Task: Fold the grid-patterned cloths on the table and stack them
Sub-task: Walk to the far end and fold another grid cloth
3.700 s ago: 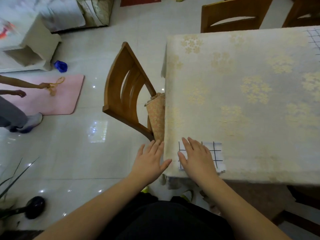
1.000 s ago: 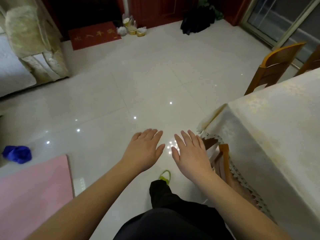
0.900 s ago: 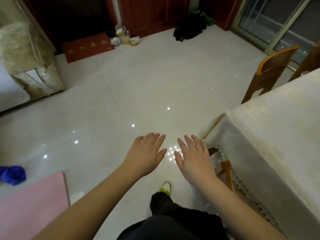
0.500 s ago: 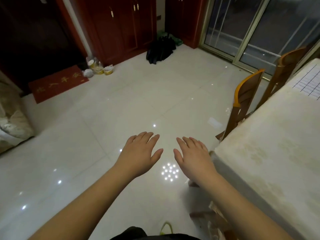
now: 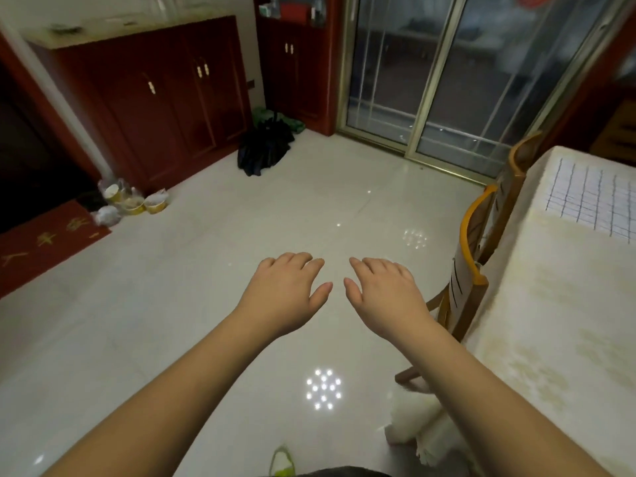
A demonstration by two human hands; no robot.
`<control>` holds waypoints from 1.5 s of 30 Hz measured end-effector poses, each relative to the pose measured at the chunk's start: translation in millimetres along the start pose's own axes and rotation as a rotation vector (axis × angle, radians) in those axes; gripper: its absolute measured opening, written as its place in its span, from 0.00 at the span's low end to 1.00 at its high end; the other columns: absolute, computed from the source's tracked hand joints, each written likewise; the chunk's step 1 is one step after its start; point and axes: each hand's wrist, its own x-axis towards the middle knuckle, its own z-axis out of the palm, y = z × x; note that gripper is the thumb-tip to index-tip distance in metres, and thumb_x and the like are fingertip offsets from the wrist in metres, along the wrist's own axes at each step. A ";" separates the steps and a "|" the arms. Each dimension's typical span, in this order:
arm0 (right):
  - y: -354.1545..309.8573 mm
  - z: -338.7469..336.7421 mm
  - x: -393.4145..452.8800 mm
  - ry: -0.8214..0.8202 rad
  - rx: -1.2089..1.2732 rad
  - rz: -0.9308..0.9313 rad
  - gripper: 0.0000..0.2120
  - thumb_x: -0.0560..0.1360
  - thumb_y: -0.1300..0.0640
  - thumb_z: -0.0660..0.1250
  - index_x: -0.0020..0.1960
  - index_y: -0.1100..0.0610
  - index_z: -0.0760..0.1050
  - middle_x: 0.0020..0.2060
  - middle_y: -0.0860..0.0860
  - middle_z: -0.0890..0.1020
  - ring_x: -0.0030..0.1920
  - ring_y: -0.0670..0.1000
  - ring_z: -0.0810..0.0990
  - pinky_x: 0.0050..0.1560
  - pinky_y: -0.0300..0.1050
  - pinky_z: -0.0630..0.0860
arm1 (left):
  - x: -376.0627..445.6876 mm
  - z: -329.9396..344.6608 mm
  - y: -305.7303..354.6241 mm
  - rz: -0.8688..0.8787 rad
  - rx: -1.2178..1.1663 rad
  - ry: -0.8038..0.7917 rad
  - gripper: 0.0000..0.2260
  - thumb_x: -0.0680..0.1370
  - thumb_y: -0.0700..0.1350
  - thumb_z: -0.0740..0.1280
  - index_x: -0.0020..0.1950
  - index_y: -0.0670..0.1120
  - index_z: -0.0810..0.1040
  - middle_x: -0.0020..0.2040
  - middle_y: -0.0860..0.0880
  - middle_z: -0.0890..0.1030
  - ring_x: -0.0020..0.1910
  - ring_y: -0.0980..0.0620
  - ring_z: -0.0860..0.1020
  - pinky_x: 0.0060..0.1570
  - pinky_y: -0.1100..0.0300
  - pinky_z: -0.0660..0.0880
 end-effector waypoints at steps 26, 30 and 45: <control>215.5 -27.5 250.1 0.069 0.118 0.490 0.23 0.83 0.46 0.49 0.74 0.52 0.65 0.70 0.50 0.72 0.71 0.53 0.67 0.71 0.50 0.59 | 411.3 -8.4 40.8 0.470 0.040 -0.067 0.24 0.82 0.59 0.53 0.76 0.53 0.62 0.73 0.54 0.67 0.73 0.52 0.64 0.69 0.56 0.59; 248.7 -35.9 277.2 0.073 0.123 0.534 0.22 0.83 0.46 0.50 0.74 0.52 0.65 0.69 0.50 0.73 0.70 0.53 0.67 0.70 0.49 0.59 | 461.7 -8.5 56.0 0.510 0.026 -0.069 0.24 0.82 0.59 0.53 0.76 0.52 0.63 0.73 0.53 0.68 0.73 0.52 0.64 0.69 0.55 0.60; 342.5 -36.5 422.3 0.031 0.106 0.786 0.22 0.82 0.45 0.50 0.73 0.50 0.67 0.70 0.50 0.71 0.71 0.53 0.66 0.70 0.51 0.59 | 678.7 5.9 78.4 0.747 -0.061 -0.072 0.24 0.81 0.58 0.55 0.76 0.51 0.64 0.73 0.52 0.69 0.72 0.51 0.65 0.69 0.53 0.61</control>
